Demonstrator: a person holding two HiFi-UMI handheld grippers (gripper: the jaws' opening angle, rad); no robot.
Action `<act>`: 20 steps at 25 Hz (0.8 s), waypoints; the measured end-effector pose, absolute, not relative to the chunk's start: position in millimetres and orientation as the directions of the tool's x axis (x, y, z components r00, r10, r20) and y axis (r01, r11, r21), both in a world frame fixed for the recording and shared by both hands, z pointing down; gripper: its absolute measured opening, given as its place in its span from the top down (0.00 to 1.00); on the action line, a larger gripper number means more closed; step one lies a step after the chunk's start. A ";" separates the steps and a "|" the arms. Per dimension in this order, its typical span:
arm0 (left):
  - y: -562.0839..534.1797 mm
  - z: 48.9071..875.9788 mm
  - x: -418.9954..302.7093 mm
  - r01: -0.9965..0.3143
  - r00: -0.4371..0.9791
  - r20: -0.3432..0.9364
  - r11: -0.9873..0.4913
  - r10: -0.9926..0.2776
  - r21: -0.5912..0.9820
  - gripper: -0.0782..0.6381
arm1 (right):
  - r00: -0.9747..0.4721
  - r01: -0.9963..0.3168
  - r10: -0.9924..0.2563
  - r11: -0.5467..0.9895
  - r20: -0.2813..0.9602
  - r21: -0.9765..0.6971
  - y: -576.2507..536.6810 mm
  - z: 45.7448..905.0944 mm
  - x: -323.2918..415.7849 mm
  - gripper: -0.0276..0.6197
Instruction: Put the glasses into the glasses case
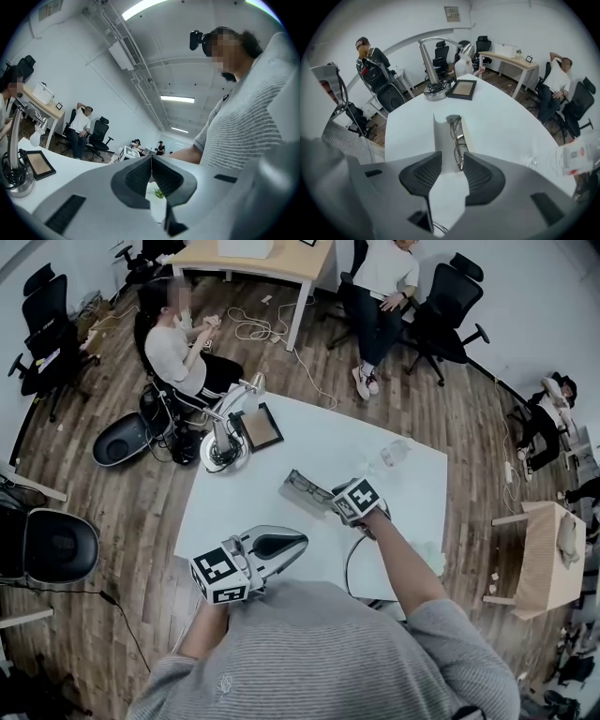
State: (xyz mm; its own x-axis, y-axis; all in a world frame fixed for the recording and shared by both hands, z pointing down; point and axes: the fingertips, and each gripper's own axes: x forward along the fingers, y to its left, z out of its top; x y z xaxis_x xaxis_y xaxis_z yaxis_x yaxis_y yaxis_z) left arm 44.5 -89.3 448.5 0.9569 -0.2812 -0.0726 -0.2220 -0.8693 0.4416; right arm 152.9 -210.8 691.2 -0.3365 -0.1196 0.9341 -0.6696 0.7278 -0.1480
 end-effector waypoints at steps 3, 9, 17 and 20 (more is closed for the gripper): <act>-86.3 447.8 45.7 -0.220 0.959 -0.070 -0.874 -0.275 0.433 0.87 | -0.429 -0.708 -0.171 0.673 0.887 -0.213 -206.2 674.9 150.2 0.73; -86.4 446.6 47.1 -0.214 0.961 -0.068 -0.878 -0.267 0.427 0.87 | -0.528 -0.755 -0.265 0.582 0.807 -0.303 -196.0 655.9 147.8 0.73; -83.6 446.5 47.0 -0.209 0.964 -0.067 -0.887 -0.259 0.413 0.87 | -0.622 -0.747 -0.374 0.548 0.688 -0.377 -187.6 620.2 133.4 0.73; -82.4 446.5 46.6 -0.211 0.964 -0.062 -0.888 -0.258 0.408 0.87 | -0.680 -0.717 -0.406 0.543 0.611 -0.437 -181.0 600.6 118.0 0.73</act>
State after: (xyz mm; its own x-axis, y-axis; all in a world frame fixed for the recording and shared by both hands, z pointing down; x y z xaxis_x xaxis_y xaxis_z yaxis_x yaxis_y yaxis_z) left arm 46.6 -82.4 446.5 0.9642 -0.2577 -0.0625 -0.2111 -0.8885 0.4075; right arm 118.0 -181.0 600.6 -0.6799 -0.4057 0.6109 -0.7169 0.5431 -0.4371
